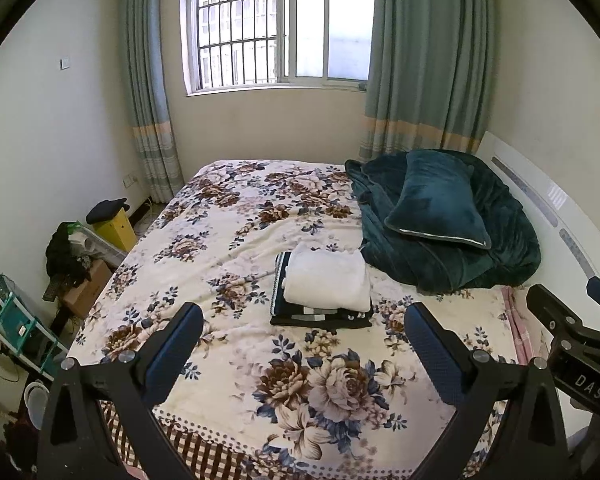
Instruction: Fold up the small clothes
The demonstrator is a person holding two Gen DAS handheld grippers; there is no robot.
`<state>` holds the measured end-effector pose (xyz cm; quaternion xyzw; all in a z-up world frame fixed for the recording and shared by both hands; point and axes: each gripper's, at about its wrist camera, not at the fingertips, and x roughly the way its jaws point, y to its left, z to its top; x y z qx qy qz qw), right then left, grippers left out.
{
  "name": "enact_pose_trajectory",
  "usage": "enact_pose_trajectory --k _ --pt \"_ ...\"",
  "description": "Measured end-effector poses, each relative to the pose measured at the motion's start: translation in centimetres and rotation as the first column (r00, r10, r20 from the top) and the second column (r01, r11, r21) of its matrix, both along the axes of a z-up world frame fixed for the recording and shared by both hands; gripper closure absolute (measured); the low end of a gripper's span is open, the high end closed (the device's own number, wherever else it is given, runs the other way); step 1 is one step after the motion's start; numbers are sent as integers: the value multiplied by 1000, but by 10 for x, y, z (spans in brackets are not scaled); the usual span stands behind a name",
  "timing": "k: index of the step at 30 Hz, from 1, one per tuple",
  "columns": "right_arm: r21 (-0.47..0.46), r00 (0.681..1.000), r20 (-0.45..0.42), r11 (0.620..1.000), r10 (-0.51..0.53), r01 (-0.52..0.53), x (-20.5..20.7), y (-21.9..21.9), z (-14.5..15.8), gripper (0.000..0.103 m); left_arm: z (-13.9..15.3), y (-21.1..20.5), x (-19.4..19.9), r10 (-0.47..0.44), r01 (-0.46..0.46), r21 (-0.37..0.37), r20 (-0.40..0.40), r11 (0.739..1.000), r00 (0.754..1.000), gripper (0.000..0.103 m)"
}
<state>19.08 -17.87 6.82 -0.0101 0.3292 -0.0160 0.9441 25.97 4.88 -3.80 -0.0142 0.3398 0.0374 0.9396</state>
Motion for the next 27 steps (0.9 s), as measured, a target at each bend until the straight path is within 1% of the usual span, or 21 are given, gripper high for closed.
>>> enact_pose_trajectory --k 16,27 --pt "1 999 -6 999 40 -40 15 3 0 0 2 2 -5 9 -9 0 0 1000 1000 0" --pt "5 999 -4 999 48 -48 18 5 -3 0 2 1 -6 13 -13 0 1 1000 1000 0"
